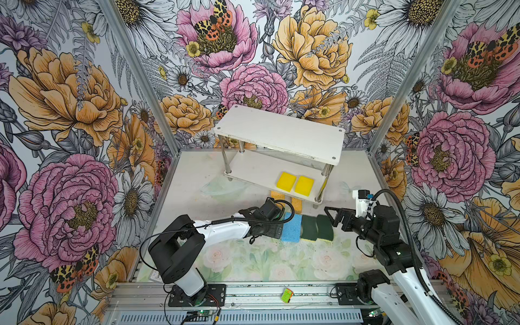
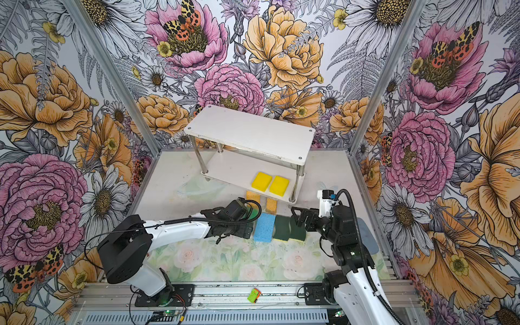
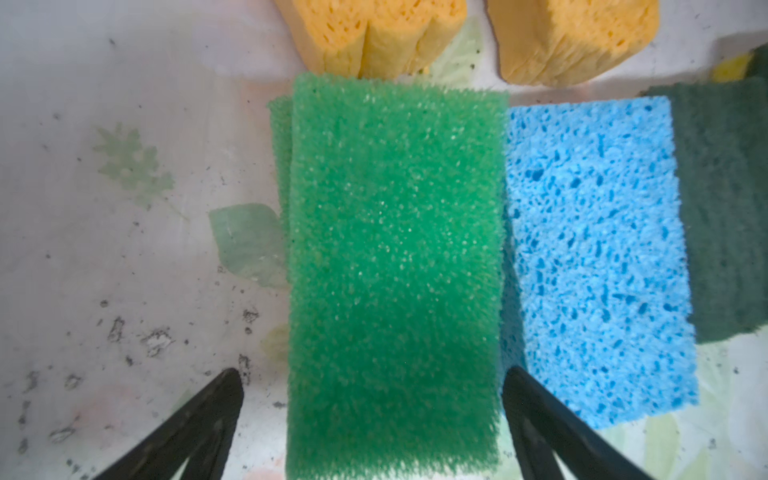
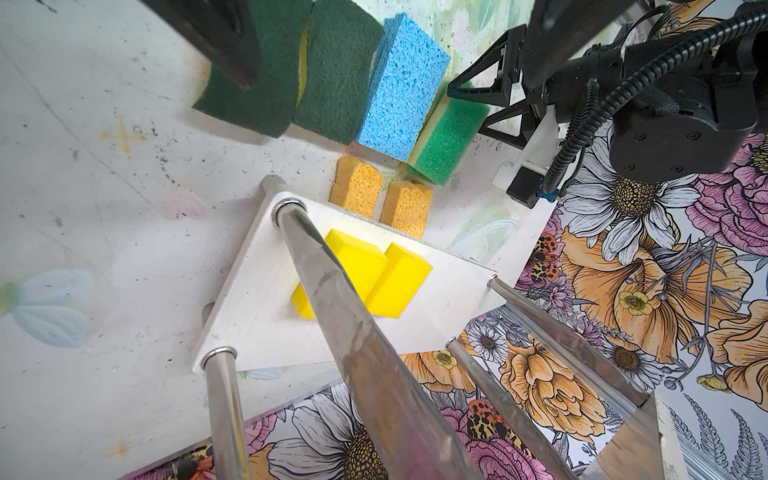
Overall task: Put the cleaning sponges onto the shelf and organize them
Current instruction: 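Lower the open left gripper over the bright green sponge, then close the left gripper on the bright green sponge and lift it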
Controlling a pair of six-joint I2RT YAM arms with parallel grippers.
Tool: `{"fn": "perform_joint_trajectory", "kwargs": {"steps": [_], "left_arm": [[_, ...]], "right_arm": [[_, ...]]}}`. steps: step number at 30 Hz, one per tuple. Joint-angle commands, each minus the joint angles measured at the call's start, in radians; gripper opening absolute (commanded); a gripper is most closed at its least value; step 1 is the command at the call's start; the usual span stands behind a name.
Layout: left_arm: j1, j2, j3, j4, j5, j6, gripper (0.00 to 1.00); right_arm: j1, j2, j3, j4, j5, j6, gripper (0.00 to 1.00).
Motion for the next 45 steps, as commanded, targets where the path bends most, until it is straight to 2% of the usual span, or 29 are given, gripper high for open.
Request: {"fn": "perform_joint_trajectory", "kwargs": {"steps": [1, 20, 32, 41, 45], "left_arm": [[-0.009, -0.003, 0.027, -0.008, -0.049, 0.017, 0.99], [-0.018, 0.005, 0.040, -0.001, -0.052, 0.037, 0.96], [-0.030, 0.016, 0.047, 0.002, -0.055, 0.040, 0.80], [-0.033, 0.030, 0.055, 0.003, -0.060, 0.040, 0.72], [-0.034, 0.043, 0.062, 0.001, -0.055, 0.038, 0.64]], "right_arm": [[0.005, -0.008, 0.019, 0.002, 0.012, 0.001, 1.00], [0.006, -0.007, 0.019, 0.002, 0.016, 0.003, 1.00], [0.005, -0.008, 0.019, 0.002, 0.016, 0.004, 1.00], [0.005, -0.008, 0.022, 0.002, 0.015, 0.005, 1.00], [0.005, -0.007, 0.023, 0.002, 0.015, 0.004, 1.00]]}}
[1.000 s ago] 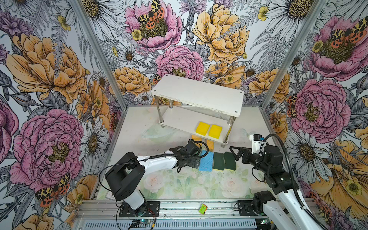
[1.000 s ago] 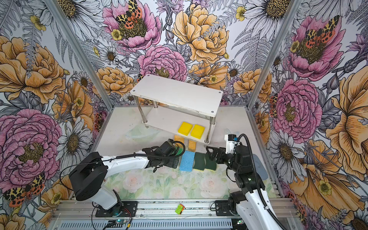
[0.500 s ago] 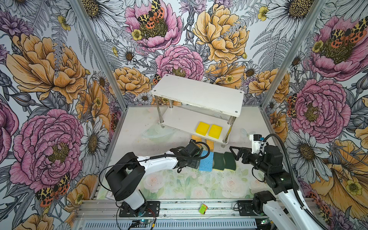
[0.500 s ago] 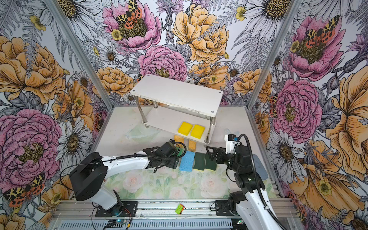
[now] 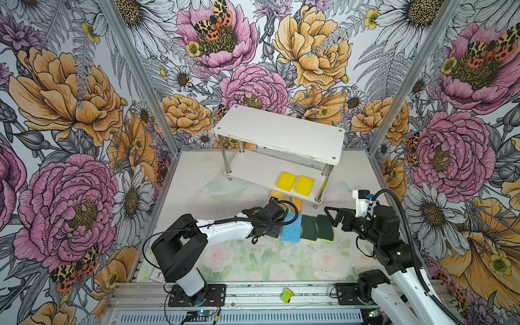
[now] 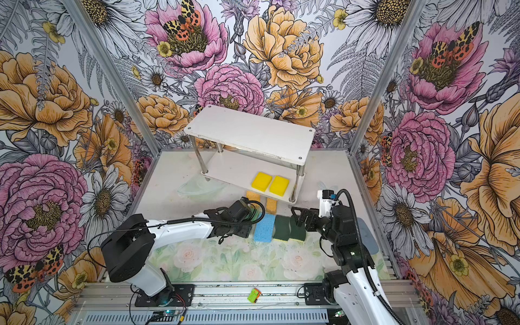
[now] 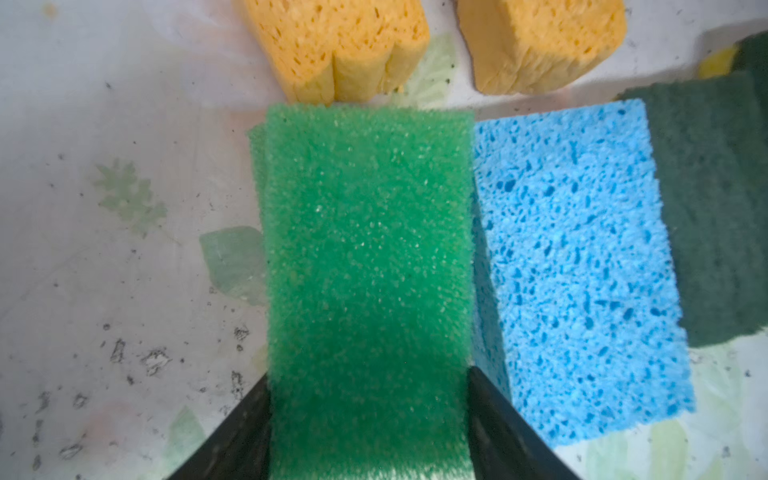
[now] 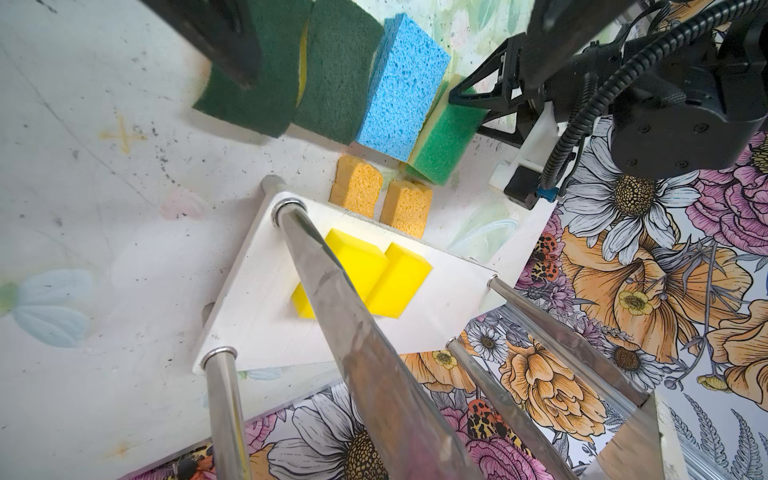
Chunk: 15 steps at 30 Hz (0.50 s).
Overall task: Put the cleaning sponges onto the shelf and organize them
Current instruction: 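Close the left gripper on the bright green sponge and lift it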
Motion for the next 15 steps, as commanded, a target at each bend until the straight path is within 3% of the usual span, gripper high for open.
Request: {"fn": "perform_joint_trajectory", "kwargs": {"steps": [1, 15], "left_arm": [[-0.010, 0.018, 0.025, 0.006, -0.020, 0.004, 0.63], [-0.013, -0.011, 0.024, -0.018, -0.027, 0.002, 0.54]], "right_arm": [[0.006, -0.007, 0.023, 0.002, 0.013, 0.003, 1.00], [0.006, -0.003, 0.026, 0.002, 0.014, 0.004, 1.00]]}}
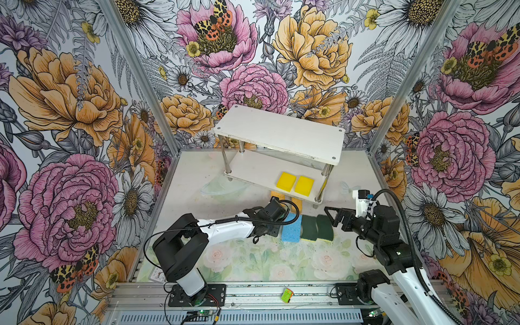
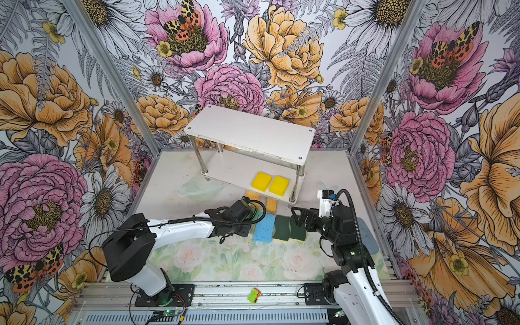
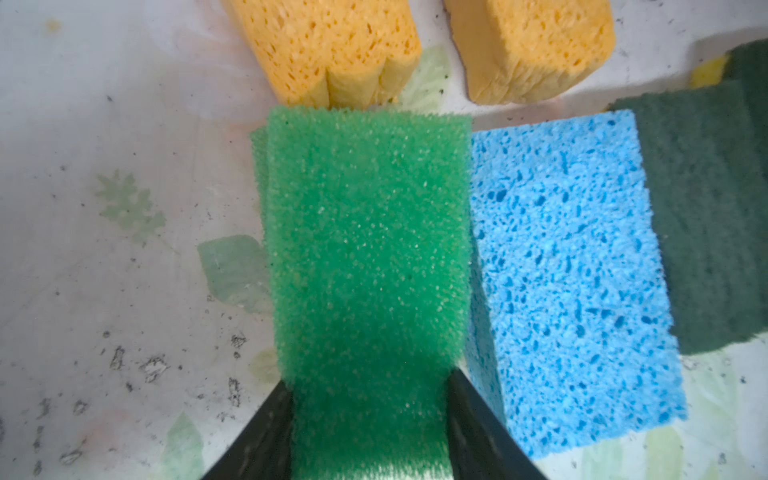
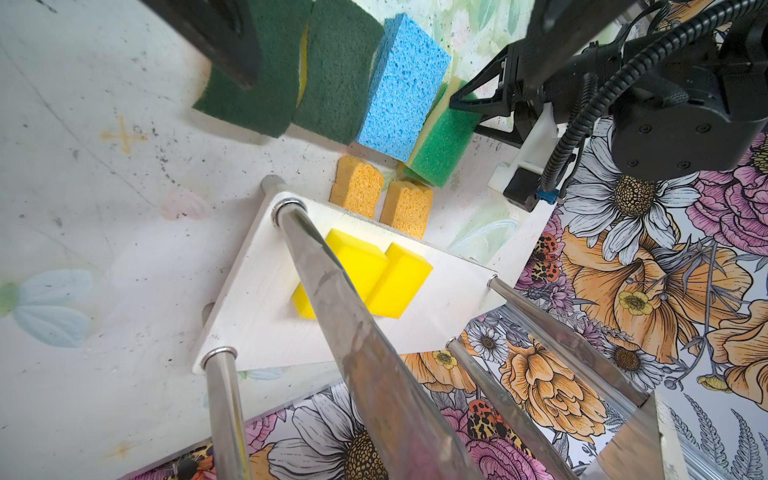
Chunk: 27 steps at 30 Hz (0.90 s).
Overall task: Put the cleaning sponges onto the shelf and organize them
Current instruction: 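Close the left gripper on the bright green sponge and lift it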
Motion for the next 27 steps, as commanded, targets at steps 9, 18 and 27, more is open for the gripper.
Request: {"fn": "perform_joint_trajectory", "kwargs": {"steps": [9, 18, 27], "left_arm": [[-0.009, -0.063, 0.014, -0.044, -0.018, 0.008, 0.51], [-0.007, -0.097, 0.023, -0.073, -0.048, 0.013, 0.51], [0.013, -0.174, 0.033, -0.103, -0.055, 0.026, 0.51]], "right_arm": [[0.006, 0.000, 0.026, 0.002, 0.015, 0.003, 1.00], [0.006, 0.000, 0.024, 0.002, 0.018, 0.004, 1.00], [0.006, -0.004, 0.023, 0.002, 0.016, 0.004, 1.00]]}}
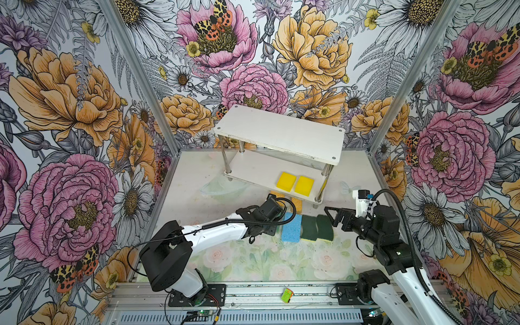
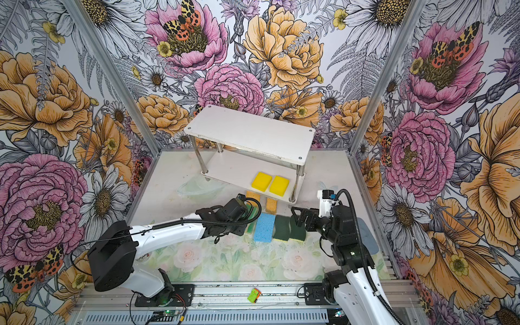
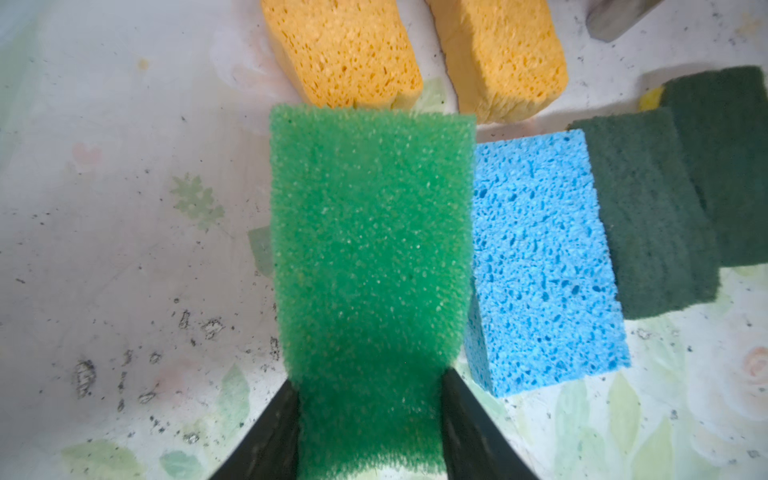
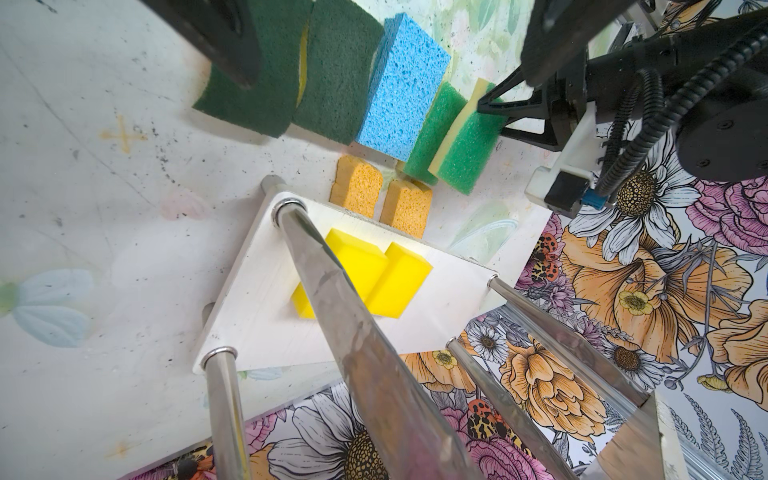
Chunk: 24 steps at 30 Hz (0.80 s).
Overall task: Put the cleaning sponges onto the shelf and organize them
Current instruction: 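Close the left gripper on the bright green sponge and lift it, then carry the green sponge with the left gripper onto the lower shelf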
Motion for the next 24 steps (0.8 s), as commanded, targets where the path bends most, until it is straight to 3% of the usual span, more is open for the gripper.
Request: {"fn": "perform_joint_trajectory", "kwargs": {"steps": [1, 14, 24], "left_arm": [[0.018, -0.052, 0.030, -0.015, -0.031, 0.025, 0.52], [0.157, -0.119, 0.102, -0.048, -0.026, 0.124, 0.54], [0.272, -0.091, 0.204, -0.071, -0.006, 0.226, 0.56]], "right_arm": [[0.006, -0.005, 0.023, 0.002, 0.015, 0.005, 1.00], [0.006, -0.007, 0.023, 0.002, 0.016, 0.007, 1.00], [0.005, -0.007, 0.024, 0.002, 0.019, 0.005, 1.00]]}}
